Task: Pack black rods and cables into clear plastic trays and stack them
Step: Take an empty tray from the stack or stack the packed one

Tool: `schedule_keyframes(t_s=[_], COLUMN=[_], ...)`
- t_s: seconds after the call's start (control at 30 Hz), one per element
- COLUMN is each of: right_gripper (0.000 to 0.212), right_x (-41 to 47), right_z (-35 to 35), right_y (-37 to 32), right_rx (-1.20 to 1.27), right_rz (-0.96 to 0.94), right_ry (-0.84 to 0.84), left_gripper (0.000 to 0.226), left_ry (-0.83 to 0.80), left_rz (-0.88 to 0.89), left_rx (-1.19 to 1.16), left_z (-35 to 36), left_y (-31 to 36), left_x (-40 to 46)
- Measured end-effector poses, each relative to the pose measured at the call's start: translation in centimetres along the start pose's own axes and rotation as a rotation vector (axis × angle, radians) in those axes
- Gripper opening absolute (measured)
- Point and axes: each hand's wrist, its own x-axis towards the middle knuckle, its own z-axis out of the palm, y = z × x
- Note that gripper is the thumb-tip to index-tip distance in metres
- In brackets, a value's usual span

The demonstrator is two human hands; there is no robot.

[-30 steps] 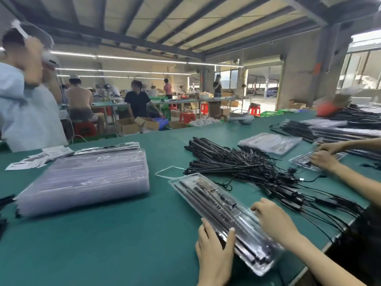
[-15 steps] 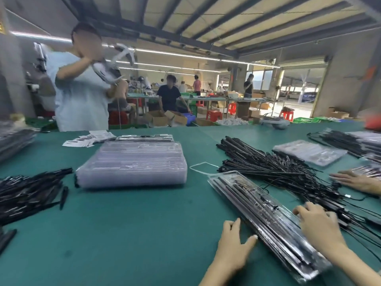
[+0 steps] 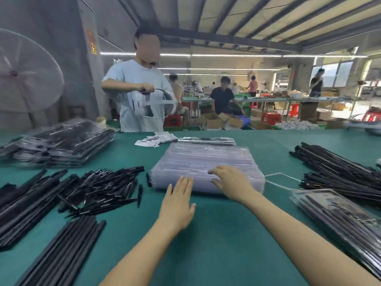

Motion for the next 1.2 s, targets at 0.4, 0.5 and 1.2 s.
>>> schedule_keyframes(t_s=[0.4, 0.5, 1.2], right_gripper=[0.019, 0.017, 0.018], right_x=[8.3, 9.5, 10.9], right_z=[5.0, 4.0, 2.7], right_y=[2.7, 3.5, 2.1], right_rx=[0.503, 0.634, 0.267], right_rz=[0.009, 0.013, -0.165], right_ry=[-0.122, -0.351, -0.401], left_gripper=[0.070, 0.067, 0.091], left_ry=[0.381, 0.429, 0.365], left_rz=[0.051, 0.060, 0.049], left_rx=[-0.055, -0.130, -0.244], left_z=[5.9, 6.5, 5.4], left_y=[-4.0, -3.7, -3.6], left_x=[4.2, 4.7, 4.2])
